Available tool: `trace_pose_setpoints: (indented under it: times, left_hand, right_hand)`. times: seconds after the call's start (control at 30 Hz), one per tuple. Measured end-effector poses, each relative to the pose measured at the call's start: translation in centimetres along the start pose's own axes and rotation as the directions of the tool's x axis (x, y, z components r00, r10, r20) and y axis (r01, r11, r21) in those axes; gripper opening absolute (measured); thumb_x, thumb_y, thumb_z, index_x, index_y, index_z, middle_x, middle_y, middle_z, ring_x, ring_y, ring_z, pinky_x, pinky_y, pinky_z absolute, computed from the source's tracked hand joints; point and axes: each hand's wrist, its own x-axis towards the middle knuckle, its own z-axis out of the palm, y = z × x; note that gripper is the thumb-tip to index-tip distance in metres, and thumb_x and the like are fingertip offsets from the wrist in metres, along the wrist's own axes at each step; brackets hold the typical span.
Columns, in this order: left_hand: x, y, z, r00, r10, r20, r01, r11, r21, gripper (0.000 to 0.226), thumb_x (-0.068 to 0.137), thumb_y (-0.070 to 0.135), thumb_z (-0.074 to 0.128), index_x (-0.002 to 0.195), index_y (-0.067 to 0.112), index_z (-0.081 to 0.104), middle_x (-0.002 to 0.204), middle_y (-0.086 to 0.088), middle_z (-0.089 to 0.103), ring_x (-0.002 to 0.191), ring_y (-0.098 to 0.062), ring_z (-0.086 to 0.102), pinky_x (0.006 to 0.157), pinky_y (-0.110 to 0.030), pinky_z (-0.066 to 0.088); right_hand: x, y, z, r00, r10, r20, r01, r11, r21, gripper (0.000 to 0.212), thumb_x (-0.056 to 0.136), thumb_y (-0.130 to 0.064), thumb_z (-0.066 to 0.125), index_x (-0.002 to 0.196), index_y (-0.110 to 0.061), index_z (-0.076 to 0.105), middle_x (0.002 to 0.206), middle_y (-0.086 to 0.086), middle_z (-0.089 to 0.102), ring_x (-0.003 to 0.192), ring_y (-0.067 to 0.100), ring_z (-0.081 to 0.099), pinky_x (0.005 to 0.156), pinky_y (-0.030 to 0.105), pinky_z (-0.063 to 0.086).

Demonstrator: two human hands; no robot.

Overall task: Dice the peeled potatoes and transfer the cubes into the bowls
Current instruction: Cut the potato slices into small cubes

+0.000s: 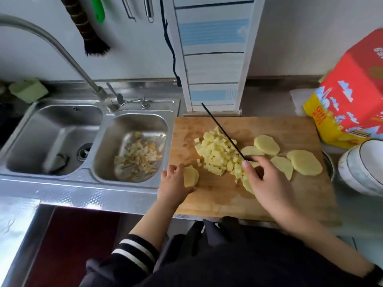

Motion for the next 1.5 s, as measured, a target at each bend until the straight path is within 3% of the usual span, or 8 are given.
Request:
trace_pose_setpoints:
  times: [0.33, 0.53, 0.9, 1.0, 1.27, 1.37, 1.43, 1.5]
  left_hand:
    - [0.4, 2.1, 0.9, 0.997, 0.056, -0.051, -0.048, 0.989, 0.139, 0.078, 0.089, 0.047, 0.061, 0.148, 0.012, 0.023, 0.145, -0.007, 0.031, 0.130, -0.033, 0.034, 0.094, -0.038, 0.046]
    - [0.4, 2.8, 0.7, 0.993, 0.118, -0.021, -0.111, 0.968, 0.225, 0.070, 0.087, 0.045, 0.058, 0.145, 0.030, 0.023, 0.142, -0.008, 0.034, 0.124, -0.036, 0.039, 0.079, -0.037, 0.052]
    - [-0.1, 3.2, 1.1, 0.986, 0.157, -0.061, -0.143, 0.973, 0.183, 0.061, 0.087, 0.041, 0.061, 0.140, 0.034, 0.031, 0.143, -0.006, 0.028, 0.127, -0.034, 0.034, 0.091, -0.040, 0.050]
    - [-0.4, 2.7, 1.5, 0.980, 0.176, -0.092, -0.157, 0.969, 0.189, 0.059, 0.088, 0.054, 0.059, 0.137, 0.033, 0.034, 0.142, -0.004, 0.030, 0.127, -0.031, 0.033, 0.087, -0.037, 0.051]
    - [-0.9, 1.6, 1.1, 0.963, 0.245, -0.110, -0.205, 0.935, 0.289, 0.048, 0.091, 0.055, 0.051, 0.134, 0.036, 0.039, 0.137, 0.000, 0.036, 0.126, -0.028, 0.036, 0.078, -0.033, 0.055]
    - [-1.9, -0.1, 0.9, 0.960, 0.254, -0.115, -0.202, 0.919, 0.340, 0.047, 0.091, 0.053, 0.051, 0.133, 0.034, 0.043, 0.137, -0.002, 0.037, 0.125, -0.029, 0.037, 0.079, -0.036, 0.055]
    - [-2.6, -1.4, 0.7, 0.963, 0.236, -0.129, -0.182, 0.926, 0.332, 0.049, 0.090, 0.053, 0.054, 0.133, 0.033, 0.046, 0.136, -0.002, 0.039, 0.123, -0.030, 0.040, 0.078, -0.037, 0.056]
    - [-2.9, -2.4, 0.4, 0.970, 0.210, -0.126, -0.163, 0.938, 0.306, 0.050, 0.089, 0.052, 0.056, 0.134, 0.034, 0.046, 0.137, -0.001, 0.039, 0.123, -0.029, 0.039, 0.078, -0.036, 0.056]
  right_hand:
    - [-1.4, 0.7, -0.2, 1.000, 0.014, -0.005, -0.014, 1.000, 0.000, 0.040, 0.095, -0.055, 0.042, 0.125, -0.031, 0.054, 0.073, -0.008, 0.064, 0.065, 0.007, 0.060, 0.062, 0.032, 0.052]
    - [-2.1, 0.9, -0.2, 1.000, 0.001, -0.030, -0.001, 1.000, -0.007, 0.041, 0.094, -0.055, 0.043, 0.125, -0.030, 0.055, 0.074, -0.005, 0.066, 0.066, 0.009, 0.061, 0.062, 0.034, 0.052]
    - [-2.6, 1.4, -0.3, 0.997, -0.028, -0.072, 0.028, 1.000, 0.013, 0.038, 0.094, -0.054, 0.044, 0.121, -0.031, 0.058, 0.074, -0.004, 0.068, 0.067, 0.012, 0.063, 0.063, 0.037, 0.055]
    - [-2.7, 1.5, -0.1, 0.996, -0.034, -0.085, 0.037, 0.999, 0.030, 0.040, 0.093, -0.056, 0.044, 0.121, -0.031, 0.058, 0.072, -0.004, 0.067, 0.065, 0.011, 0.063, 0.062, 0.037, 0.055]
    - [-2.6, 1.7, 0.6, 0.981, -0.135, -0.141, 0.144, 0.988, 0.062, 0.051, 0.087, -0.059, 0.042, 0.119, -0.026, 0.063, 0.074, -0.009, 0.067, 0.067, 0.006, 0.062, 0.060, 0.033, 0.055]
    - [-2.5, 1.6, 0.8, 0.960, -0.224, -0.170, 0.236, 0.970, 0.054, 0.054, 0.086, -0.061, 0.040, 0.117, -0.024, 0.065, 0.066, -0.011, 0.064, 0.059, 0.005, 0.060, 0.050, 0.022, 0.047]
    - [-2.3, 1.0, 1.0, 0.959, -0.256, -0.123, 0.263, 0.964, 0.039, 0.050, 0.089, -0.060, 0.037, 0.116, -0.027, 0.063, 0.057, -0.009, 0.058, 0.052, 0.006, 0.056, 0.043, 0.016, 0.037]
    - [-1.7, -0.1, 1.4, 0.977, -0.213, 0.024, 0.212, 0.977, 0.025, 0.041, 0.093, -0.059, 0.036, 0.112, -0.032, 0.060, 0.056, -0.004, 0.058, 0.051, 0.010, 0.055, 0.044, 0.024, 0.038]
